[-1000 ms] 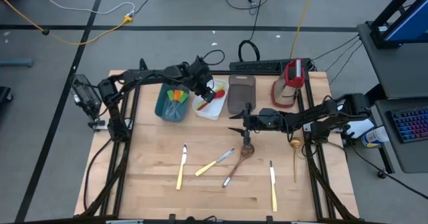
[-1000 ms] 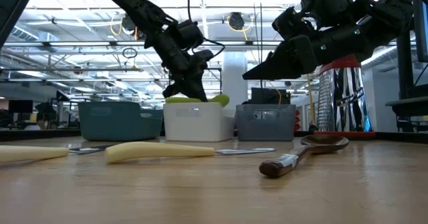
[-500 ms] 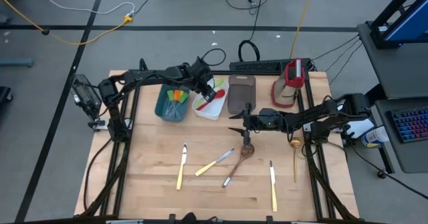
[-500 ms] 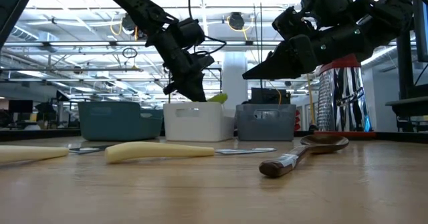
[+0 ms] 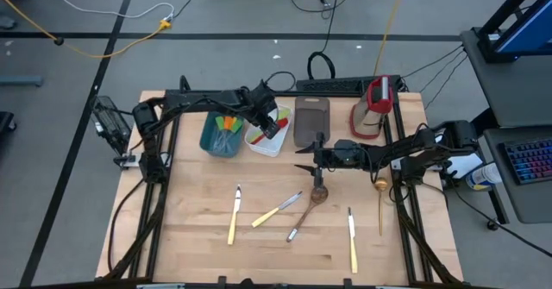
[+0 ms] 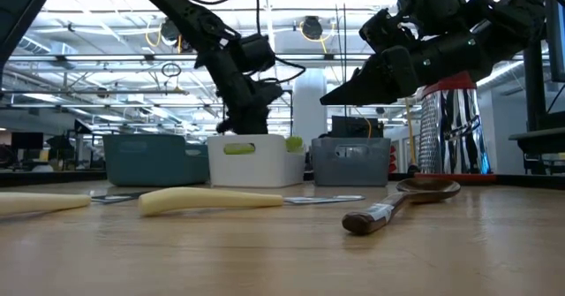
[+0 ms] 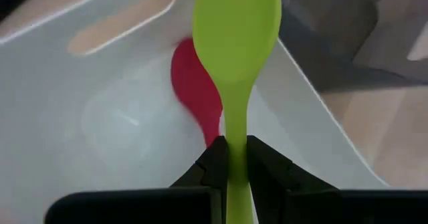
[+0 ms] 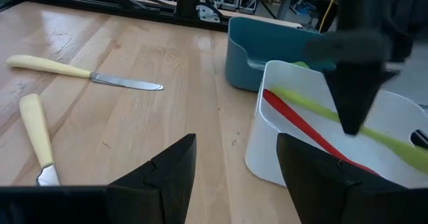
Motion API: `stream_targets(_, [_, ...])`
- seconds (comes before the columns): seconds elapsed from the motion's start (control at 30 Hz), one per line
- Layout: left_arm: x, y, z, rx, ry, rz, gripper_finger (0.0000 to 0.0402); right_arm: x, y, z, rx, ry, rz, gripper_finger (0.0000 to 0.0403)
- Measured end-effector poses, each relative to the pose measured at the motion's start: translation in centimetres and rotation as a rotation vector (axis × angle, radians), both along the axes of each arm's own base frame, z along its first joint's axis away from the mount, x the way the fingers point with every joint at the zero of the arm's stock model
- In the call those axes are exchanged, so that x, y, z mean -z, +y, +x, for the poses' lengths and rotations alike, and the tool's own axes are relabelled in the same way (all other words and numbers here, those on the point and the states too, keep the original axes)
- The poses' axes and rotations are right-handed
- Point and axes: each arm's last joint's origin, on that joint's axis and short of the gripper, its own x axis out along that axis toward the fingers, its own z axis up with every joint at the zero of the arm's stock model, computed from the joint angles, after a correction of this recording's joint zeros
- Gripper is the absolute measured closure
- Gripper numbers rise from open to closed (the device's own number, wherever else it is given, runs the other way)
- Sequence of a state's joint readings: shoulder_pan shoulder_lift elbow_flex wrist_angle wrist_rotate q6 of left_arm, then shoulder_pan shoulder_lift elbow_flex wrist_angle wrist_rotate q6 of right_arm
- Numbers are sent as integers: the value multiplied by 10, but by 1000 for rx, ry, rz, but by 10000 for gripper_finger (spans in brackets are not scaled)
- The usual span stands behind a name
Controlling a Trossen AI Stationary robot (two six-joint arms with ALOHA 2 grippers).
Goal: Pick & Place Kitchen Items
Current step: Put the green serving spoon into the white bin, then put the gold serving spoon into the white bin
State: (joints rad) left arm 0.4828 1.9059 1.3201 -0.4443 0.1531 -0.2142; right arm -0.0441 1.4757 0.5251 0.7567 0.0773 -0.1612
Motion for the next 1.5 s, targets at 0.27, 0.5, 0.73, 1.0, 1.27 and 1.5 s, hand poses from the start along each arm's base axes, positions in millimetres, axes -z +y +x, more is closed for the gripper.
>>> stream_targets(0.27, [26, 4, 6, 12, 40, -21, 364, 0, 0, 0, 0, 0, 0, 202])
stream_targets(0.5, [26, 4, 6, 14, 42, -6, 361, 0, 0, 0, 1, 0, 2, 202])
stream_targets(0.73, [27, 4, 7, 22, 44, 2, 304, 0, 0, 0, 23, -12, 82, 202])
stream_targets(1.0, [22, 3, 6, 44, 38, 18, 256, 0, 1, 0, 31, -12, 118, 202])
stream_targets(1.27, [-16, -7, 1, 70, -48, 60, 254, 1, 7, 0, 8, -1, 119, 202])
stream_targets(1.5, [-55, -35, -1, 159, -138, 124, 254, 7, 9, -2, 34, 57, 195, 202])
